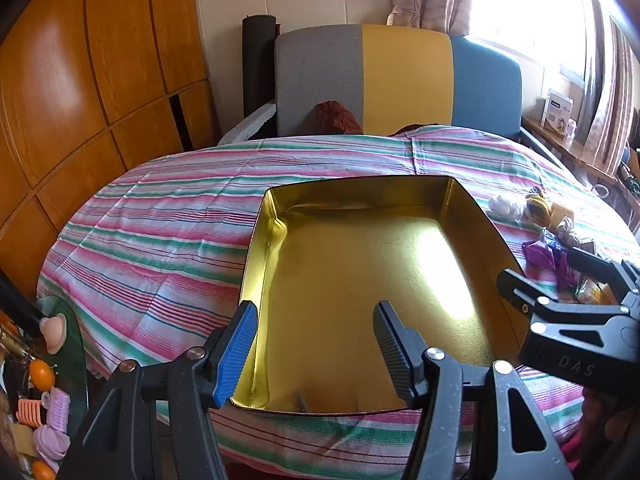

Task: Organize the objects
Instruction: 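Move the left tool from the gold tray toward the item pile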

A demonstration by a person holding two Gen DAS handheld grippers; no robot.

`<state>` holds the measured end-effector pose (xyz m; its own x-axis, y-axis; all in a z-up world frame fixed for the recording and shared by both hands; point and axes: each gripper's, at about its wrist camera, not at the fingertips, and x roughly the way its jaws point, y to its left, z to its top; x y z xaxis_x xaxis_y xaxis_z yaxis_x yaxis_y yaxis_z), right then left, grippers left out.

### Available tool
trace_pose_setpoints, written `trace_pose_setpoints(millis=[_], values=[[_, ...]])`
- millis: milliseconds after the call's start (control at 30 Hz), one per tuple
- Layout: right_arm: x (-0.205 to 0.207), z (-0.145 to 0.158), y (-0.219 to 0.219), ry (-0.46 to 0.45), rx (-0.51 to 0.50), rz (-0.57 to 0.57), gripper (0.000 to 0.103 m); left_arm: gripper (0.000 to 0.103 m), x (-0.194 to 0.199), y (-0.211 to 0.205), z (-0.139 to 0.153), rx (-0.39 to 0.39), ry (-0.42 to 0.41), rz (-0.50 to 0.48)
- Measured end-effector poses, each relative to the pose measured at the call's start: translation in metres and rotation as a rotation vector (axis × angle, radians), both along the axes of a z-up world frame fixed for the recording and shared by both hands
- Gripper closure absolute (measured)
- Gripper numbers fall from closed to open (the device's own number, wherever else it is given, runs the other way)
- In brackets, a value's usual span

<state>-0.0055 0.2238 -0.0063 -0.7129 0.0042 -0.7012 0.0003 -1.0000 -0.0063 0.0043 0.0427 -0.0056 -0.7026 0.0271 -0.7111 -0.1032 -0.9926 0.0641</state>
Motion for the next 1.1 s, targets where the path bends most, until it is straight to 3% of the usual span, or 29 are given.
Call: trace_pose_setpoints(millis=[433, 600, 667, 867, 1100], values=[[0.0, 0.012, 0.029, 0.017, -0.007, -0.046, 0.0, 0.042, -0.002, 0.014, -0.001, 0.022, -0.029, -0.064], [-0.002, 0.022, 0.057, 0.021, -0.033, -0.082, 0.0, 0.042, -0.004, 0.013, -0.001, 0.177, -0.085, -0.156], [-0.001, 0.027, 0.072, 0.027, -0.04, -0.11, 0.0, 0.042, -0.003, 0.017, -0.003, 0.221, -0.099, -0.193], [-0.003, 0.036, 0.134, 0.032, -0.066, -0.195, 0.0, 0.042, -0.001, 0.033, -0.011, 0.207, -0.145, -0.254], [0.006, 0.032, 0.242, 0.074, -0.132, -0.434, 0.0, 0.036, -0.017, 0.051, 0.001, 0.223, -0.167, -0.307]])
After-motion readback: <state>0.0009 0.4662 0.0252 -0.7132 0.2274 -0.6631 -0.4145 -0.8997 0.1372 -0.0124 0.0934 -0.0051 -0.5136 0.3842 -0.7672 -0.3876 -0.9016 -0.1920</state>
